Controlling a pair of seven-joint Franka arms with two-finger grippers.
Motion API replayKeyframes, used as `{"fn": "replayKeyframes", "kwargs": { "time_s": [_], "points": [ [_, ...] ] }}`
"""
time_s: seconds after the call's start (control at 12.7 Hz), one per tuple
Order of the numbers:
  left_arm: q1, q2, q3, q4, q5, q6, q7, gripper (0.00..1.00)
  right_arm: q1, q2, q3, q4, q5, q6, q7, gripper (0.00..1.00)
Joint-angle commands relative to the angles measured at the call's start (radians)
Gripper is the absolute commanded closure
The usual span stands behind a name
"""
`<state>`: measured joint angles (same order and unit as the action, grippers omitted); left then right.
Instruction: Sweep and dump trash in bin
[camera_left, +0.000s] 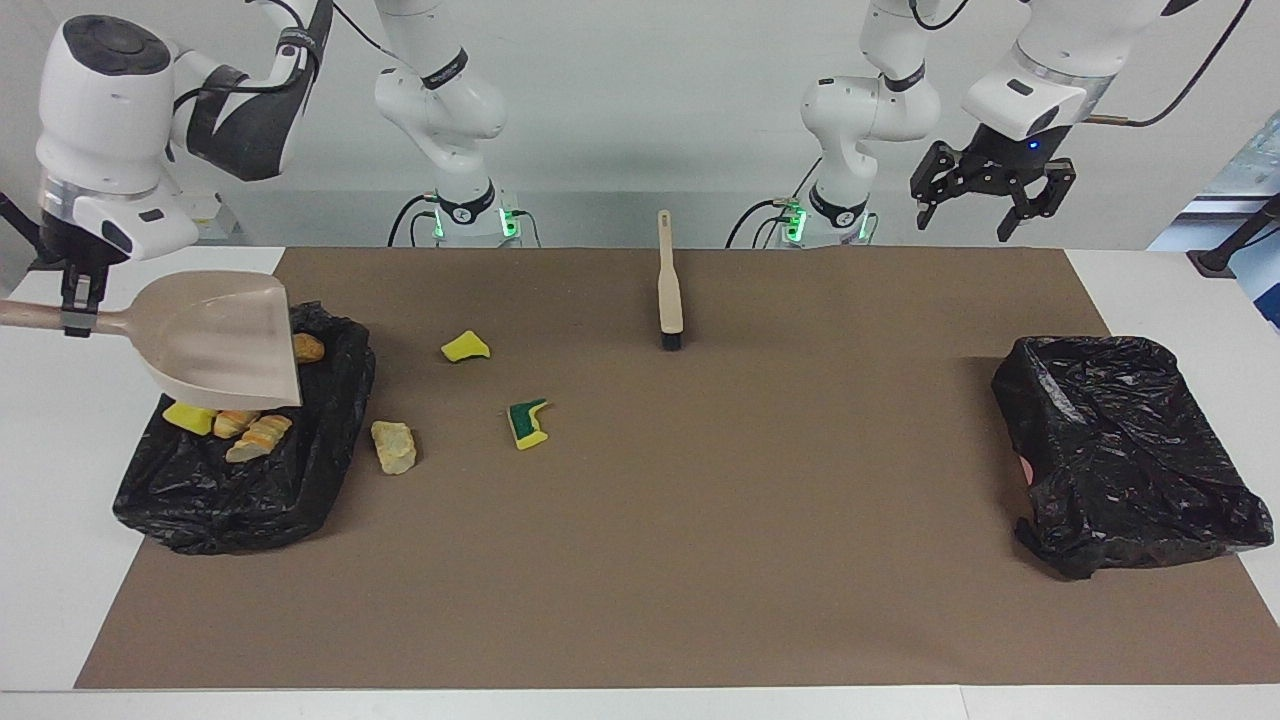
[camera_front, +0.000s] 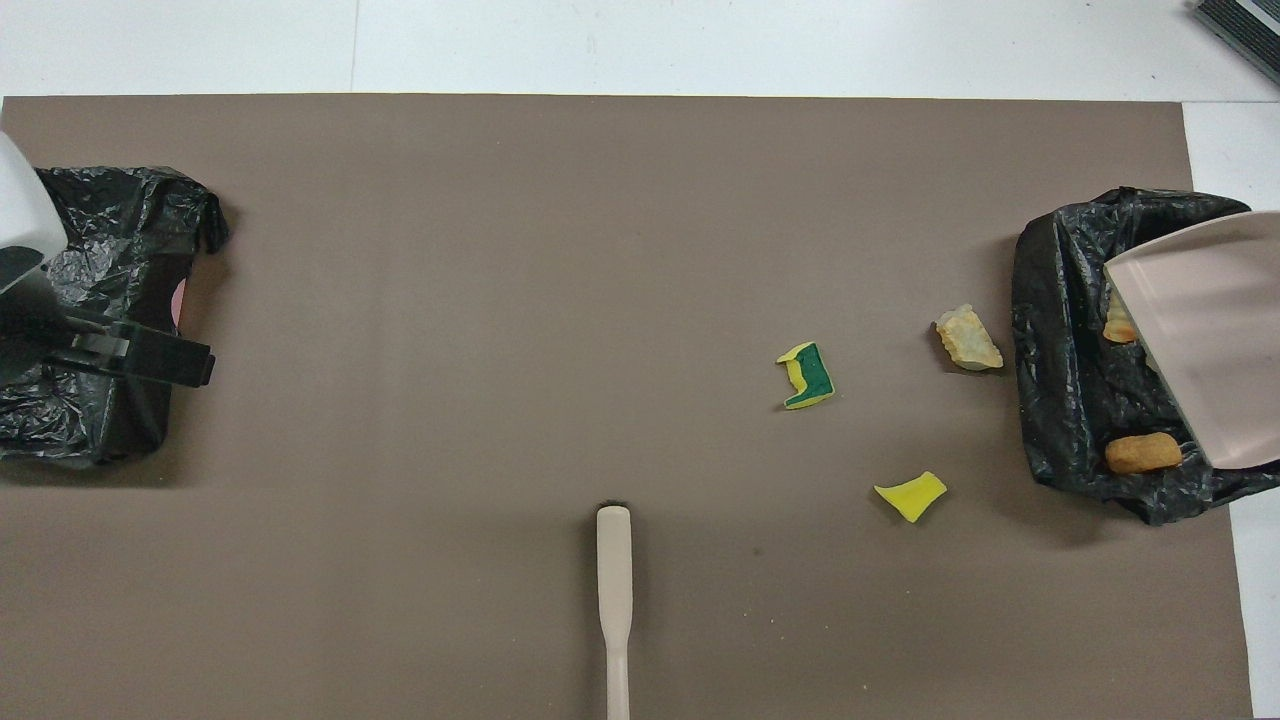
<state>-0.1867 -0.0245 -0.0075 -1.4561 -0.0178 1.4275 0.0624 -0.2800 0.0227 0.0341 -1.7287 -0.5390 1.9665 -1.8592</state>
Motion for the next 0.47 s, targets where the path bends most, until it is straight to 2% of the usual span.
{"fn": "replayKeyframes", "kwargs": {
  "time_s": [0.0,0.16,0.39],
  "points": [
    [0.015,0.018,-0.008,0.04,0.016,-0.044,0.014,0.0,0.056,-0.052,0.021,-0.032,0.091,-0.157,0.243,1.0],
    [0.016,0.0,0.0,0.031,0.016,-0.035,0.014,0.0,0.132,-0.066,0.021,-0.04,0.157,-0.245,0.465,1.0],
    [0.055,-0.006,0.012,0.019,-0.001,-0.027,0.031,0.0,0.221,-0.082,0.023,-0.086,0.286,-0.276,0.809,1.0]
  ]
}}
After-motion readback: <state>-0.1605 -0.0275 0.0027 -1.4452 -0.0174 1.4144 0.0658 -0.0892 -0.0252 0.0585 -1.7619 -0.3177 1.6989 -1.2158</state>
